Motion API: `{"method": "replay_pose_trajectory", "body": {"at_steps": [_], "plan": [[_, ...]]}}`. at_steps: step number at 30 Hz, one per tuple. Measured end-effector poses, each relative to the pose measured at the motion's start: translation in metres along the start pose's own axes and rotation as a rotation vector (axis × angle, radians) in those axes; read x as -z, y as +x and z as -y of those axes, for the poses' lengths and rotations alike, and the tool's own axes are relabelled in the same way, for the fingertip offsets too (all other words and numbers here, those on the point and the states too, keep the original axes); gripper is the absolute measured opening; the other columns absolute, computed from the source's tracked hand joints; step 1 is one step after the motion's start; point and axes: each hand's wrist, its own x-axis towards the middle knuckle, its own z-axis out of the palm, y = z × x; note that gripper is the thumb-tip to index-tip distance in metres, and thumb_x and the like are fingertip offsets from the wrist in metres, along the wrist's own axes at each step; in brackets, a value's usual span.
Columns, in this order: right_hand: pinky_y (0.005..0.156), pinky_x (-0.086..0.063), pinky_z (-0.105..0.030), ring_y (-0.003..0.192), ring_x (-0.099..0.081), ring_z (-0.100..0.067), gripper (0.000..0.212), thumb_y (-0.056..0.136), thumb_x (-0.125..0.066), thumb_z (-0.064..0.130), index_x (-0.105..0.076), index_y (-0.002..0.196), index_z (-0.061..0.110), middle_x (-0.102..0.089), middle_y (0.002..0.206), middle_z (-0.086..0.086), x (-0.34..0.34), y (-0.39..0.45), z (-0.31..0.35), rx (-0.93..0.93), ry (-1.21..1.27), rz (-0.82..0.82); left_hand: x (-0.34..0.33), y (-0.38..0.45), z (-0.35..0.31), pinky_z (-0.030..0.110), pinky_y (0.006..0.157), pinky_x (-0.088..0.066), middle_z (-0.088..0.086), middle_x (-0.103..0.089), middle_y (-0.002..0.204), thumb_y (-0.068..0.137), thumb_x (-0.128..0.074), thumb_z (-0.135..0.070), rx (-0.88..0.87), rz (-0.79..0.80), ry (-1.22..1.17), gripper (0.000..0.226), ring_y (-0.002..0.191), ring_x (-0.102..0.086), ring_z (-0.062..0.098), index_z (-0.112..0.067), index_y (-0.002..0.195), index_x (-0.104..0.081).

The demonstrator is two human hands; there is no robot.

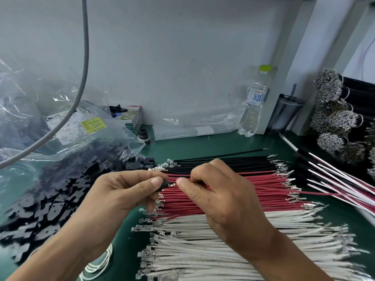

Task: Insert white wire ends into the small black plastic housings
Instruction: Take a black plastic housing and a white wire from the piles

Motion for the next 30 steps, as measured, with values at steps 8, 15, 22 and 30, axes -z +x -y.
{"method": "replay_pose_trajectory", "body": {"at_steps": [8,15,22,30], "plan": [[0.067,-0.051,-0.032,0.084,-0.056,-0.016,0.022,0.097,-0.066,0.005,-0.074,0.115,0.012,-0.058,0.092,0.002,-0.010,-0.004,0.005,-0.259,0.264,0.064,-0.013,-0.005,0.006,0.024,0.073,-0.061,0.008,-0.079,0.095,0.076,-0.079,-0.032,-0.113,-0.011,0.131,0.032,0.076,-0.072,0.022,-0.025,0.107,-0.081],[0.075,-0.049,-0.022,0.086,-0.058,-0.006,0.015,0.096,-0.062,0.027,-0.074,0.097,0.018,-0.060,0.091,0.010,-0.001,-0.003,-0.001,-0.313,0.318,0.119,-0.014,-0.007,0.004,0.015,0.057,-0.055,-0.008,-0.077,0.074,0.072,-0.082,-0.031,-0.411,-0.099,0.566,0.024,0.059,-0.070,0.010,-0.043,0.093,-0.080],[0.073,-0.047,-0.021,0.084,-0.056,-0.005,0.010,0.097,-0.062,0.024,-0.070,0.094,0.018,-0.058,0.090,0.011,-0.004,-0.005,0.004,-0.276,0.338,0.111,-0.014,-0.009,0.006,0.026,0.060,-0.061,0.002,-0.079,0.082,0.074,-0.083,-0.026,-0.352,-0.027,0.398,0.018,0.061,-0.074,0.021,-0.033,0.091,-0.083],[0.065,-0.037,-0.021,0.083,-0.045,-0.009,0.009,0.089,-0.070,0.033,-0.067,0.083,0.028,-0.050,0.088,0.014,0.019,0.004,0.000,-0.206,0.173,0.195,-0.015,-0.006,0.014,0.023,0.057,-0.057,-0.001,-0.076,0.075,0.078,-0.078,-0.036,-0.352,-0.038,0.496,0.013,0.060,-0.069,0.012,-0.038,0.091,-0.080]]}}
